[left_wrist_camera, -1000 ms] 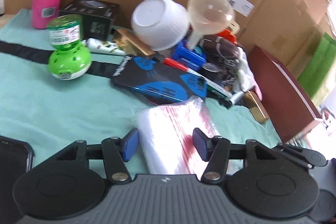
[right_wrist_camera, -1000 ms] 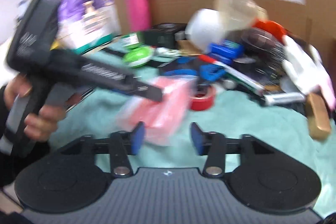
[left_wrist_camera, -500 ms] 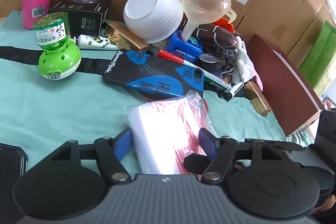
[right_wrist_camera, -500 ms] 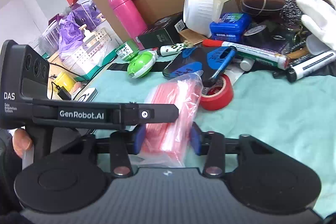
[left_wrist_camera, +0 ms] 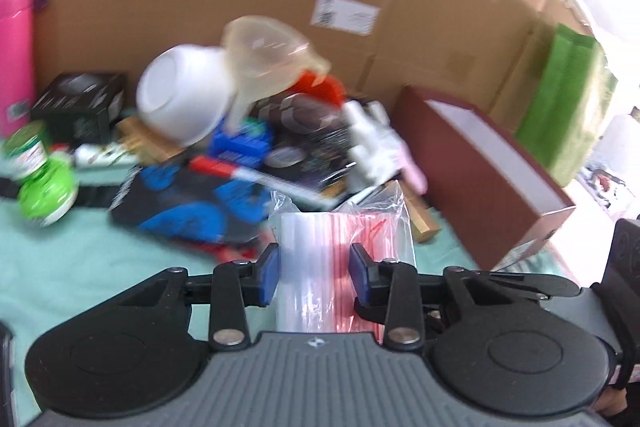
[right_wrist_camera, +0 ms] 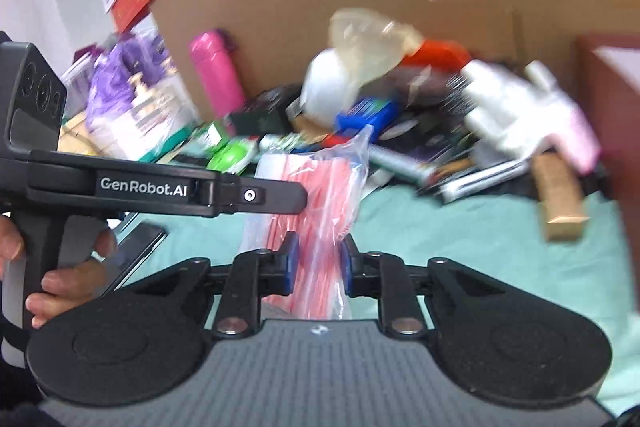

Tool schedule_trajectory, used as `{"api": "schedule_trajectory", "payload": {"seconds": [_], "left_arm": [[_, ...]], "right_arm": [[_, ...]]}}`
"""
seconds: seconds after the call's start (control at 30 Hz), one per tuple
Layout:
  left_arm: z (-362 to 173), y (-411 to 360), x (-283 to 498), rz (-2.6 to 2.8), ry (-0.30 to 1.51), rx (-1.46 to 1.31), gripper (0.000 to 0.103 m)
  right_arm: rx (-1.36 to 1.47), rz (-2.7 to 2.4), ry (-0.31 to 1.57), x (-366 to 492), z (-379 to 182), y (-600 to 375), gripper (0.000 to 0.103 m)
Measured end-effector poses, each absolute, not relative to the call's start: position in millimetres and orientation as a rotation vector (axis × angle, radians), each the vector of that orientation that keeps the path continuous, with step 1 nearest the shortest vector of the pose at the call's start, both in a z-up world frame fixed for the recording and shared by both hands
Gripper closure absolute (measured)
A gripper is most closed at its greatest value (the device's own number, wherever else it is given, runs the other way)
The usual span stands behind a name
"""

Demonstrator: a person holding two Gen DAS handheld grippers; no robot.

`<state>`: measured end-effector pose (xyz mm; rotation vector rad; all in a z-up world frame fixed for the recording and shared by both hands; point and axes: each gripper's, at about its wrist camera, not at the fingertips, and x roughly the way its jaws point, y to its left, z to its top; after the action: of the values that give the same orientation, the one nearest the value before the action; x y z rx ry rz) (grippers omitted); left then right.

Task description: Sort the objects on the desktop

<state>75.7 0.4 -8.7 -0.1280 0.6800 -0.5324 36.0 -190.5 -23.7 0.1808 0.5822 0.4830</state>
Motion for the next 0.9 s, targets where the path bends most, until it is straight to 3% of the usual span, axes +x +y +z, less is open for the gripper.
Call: {"api": "schedule_trajectory", "payload": {"seconds": [0.43, 0.9], "left_arm": [[75.4, -128.8, 93.7, -0.754, 0.489, -0.078, 0.065], [49.4, -256.3, 176.0, -0.839, 0.580, -0.040, 0.065]], "right_arm": [[0.106, 0.233, 0.339, 26.4, 60.8, -299.8, 0.084], [0.148, 0.021, 0.430, 103.0, 57.3, -414.6, 0.085]]}}
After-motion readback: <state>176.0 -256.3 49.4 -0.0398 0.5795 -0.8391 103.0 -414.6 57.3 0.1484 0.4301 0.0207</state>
